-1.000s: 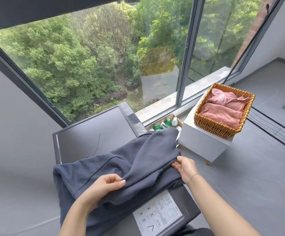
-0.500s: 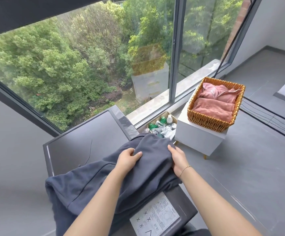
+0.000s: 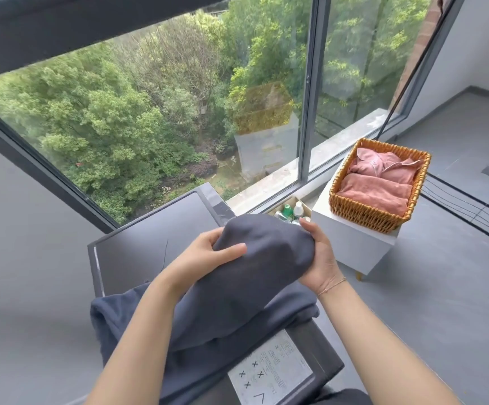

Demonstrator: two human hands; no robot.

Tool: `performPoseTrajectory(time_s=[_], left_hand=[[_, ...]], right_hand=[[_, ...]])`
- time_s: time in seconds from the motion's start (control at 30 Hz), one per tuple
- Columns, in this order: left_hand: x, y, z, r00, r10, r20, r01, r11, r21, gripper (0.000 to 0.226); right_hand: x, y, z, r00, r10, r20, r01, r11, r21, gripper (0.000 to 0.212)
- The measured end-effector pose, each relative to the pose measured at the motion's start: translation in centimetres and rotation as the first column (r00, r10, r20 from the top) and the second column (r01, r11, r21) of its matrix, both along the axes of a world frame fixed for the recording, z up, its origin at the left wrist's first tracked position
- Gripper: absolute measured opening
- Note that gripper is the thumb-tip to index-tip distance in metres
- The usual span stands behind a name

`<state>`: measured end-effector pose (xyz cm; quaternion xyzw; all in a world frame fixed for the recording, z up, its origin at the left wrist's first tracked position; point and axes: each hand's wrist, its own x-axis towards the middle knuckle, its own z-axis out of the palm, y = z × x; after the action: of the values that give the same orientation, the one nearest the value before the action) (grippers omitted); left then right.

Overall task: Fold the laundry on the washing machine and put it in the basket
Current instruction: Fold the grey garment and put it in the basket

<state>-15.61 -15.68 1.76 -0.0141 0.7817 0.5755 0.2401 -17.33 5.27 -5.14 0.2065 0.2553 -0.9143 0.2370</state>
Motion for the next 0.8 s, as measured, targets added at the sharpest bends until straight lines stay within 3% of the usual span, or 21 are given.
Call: performPoseTrajectory(time_s=[0.1, 0.2, 0.3, 0.37, 0.53, 0.63, 0.7, 0.8], left_hand=[[1.8, -2.3, -0.4, 0.971, -0.163, 0.177, 0.185, 0.976, -0.114, 0.049], [4.4, -3.5, -1.8, 0.931, -0.240, 0.273, 0.314, 0.910, -0.270, 0.050], [7.0, -4.4, -3.4, 0.948, -0.163, 0.274, 0.228, 0.947, -0.225, 0.058], [8.2, -5.0, -3.9, 0.952, -0.108, 0.286, 0.148, 0.981, -0.123, 0.063], [9.9, -6.9, -4.4, 0.933, -0.100, 0.345, 0.138, 0.987, -0.087, 0.032], [10.0, -8.8, -5.2, 0.906, -0.147, 0.396, 0.240, 0.950, -0.198, 0.048], [10.0, -9.9, -5.4, 0.875, -0.194, 0.444, 0.361, 0.871, -0.332, 0.038], [9.4, -11.4, -5.6, 0.870, -0.262, 0.417, 0.418, 0.842, -0.341, 0.038]], right_hand=[[0.0, -0.3, 2.2, 0.991, 0.019, -0.132, -0.019, 1.000, 0.005, 0.017], [0.4, -0.8, 4.2, 0.975, 0.110, -0.196, -0.100, 0.993, 0.060, 0.020], [1.2, -1.7, 5.7, 0.965, 0.162, -0.208, -0.140, 0.983, 0.119, 0.045], [2.0, -2.1, 6.5, 0.956, 0.142, -0.257, -0.108, 0.984, 0.142, 0.045], [4.2, -2.4, 7.1, 0.934, 0.045, -0.354, -0.008, 0.994, 0.105, 0.048], [5.1, -2.3, 6.7, 0.934, -0.009, -0.358, 0.024, 0.999, 0.038, 0.048], [5.7, -2.2, 6.7, 0.936, -0.024, -0.352, 0.036, 0.999, 0.028, 0.043], [6.1, -1.8, 6.7, 0.946, -0.069, -0.316, 0.087, 0.995, 0.042, 0.039]])
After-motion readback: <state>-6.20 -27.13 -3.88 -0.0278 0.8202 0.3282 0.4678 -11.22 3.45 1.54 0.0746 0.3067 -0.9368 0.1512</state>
